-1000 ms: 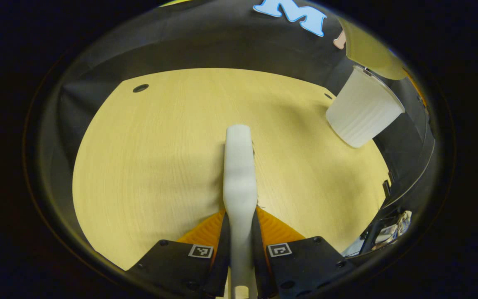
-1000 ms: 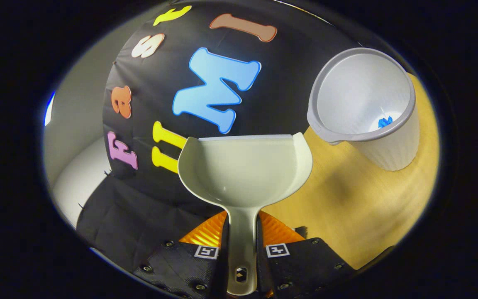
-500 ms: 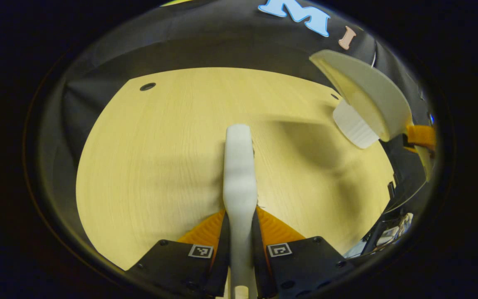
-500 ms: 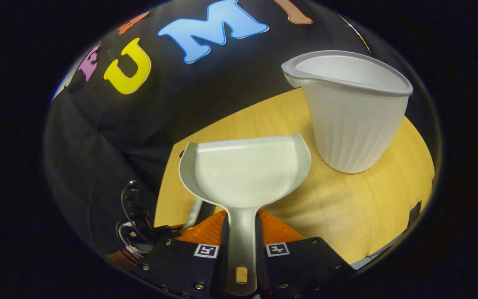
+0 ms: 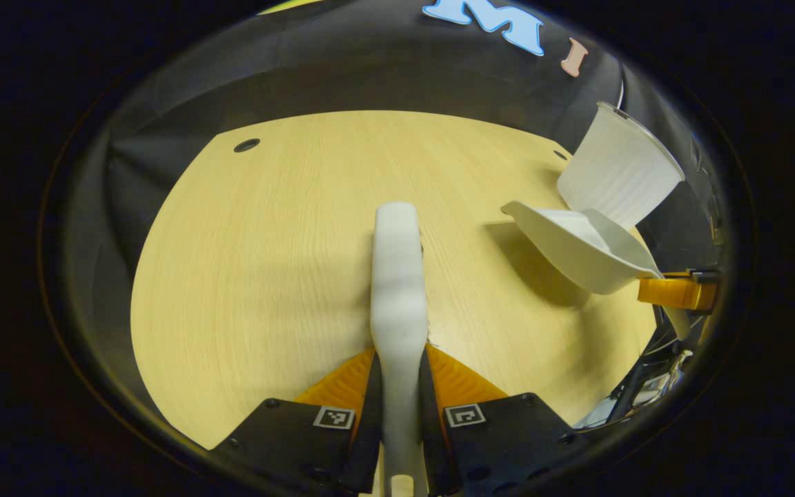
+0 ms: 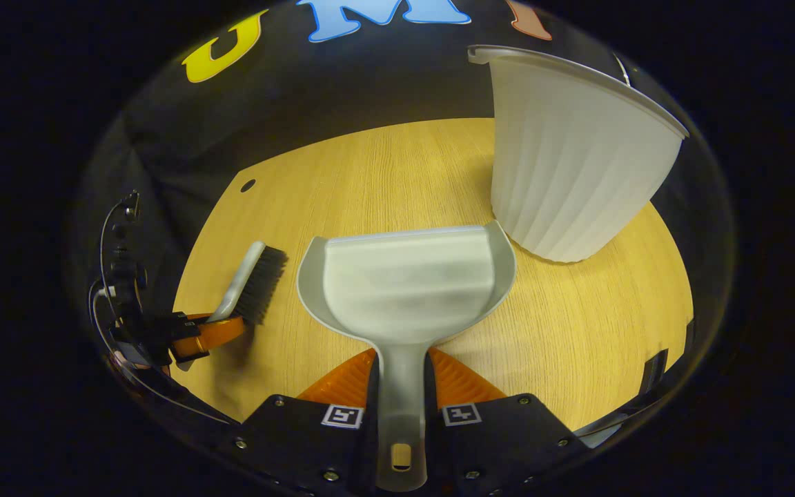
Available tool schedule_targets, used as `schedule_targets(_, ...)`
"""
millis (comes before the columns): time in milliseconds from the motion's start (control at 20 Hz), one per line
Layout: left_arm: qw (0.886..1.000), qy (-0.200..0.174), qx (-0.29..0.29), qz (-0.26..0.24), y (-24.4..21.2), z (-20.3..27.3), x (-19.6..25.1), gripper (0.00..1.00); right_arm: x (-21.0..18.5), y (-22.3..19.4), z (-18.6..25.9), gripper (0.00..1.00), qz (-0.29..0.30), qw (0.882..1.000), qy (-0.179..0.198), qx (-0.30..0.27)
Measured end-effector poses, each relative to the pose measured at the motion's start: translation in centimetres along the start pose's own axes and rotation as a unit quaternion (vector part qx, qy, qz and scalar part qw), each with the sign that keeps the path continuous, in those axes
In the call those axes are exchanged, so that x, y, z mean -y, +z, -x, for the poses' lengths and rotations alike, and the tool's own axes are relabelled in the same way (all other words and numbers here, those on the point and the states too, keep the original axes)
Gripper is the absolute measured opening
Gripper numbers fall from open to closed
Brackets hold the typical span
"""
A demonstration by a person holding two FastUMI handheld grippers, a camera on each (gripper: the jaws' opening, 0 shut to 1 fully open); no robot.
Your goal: Pick up the small broom and dustpan from the desktop, sweep the trash into the dustpan with the broom, and then empty the trash into the garbage bin.
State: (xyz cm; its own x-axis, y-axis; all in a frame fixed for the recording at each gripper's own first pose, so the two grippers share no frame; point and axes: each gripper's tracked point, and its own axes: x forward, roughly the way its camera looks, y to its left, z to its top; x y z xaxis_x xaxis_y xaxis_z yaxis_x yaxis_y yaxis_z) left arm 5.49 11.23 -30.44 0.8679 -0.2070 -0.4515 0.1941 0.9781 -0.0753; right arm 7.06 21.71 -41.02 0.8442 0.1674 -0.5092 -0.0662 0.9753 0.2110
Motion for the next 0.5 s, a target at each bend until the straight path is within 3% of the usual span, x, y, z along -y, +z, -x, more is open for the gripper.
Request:
schedule_targets(250,1.000,0.006,0.005,-0.004,0.0,0.3,0.1,0.36,0.2,-1.8,-0.7,0.27,0.003,1.000,-0.003,-0.014)
schedule_targets(300,1.000,0.009,0.008,-0.010,0.1,0.5,0.1,0.36,0.2,-2.1,-0.7,0.23,0.007,1.000,-0.005,-0.013)
schedule_targets(350,1.000,0.008,0.011,-0.013,0.3,0.6,0.3,0.35,0.3,-2.2,-0.8,0.28,0.012,1.000,-0.007,-0.013)
schedule_targets(500,1.000,0.008,0.017,-0.022,0.7,0.8,0.5,0.35,0.4,-2.3,-1.2,0.27,0.021,1.000,-0.010,-0.012)
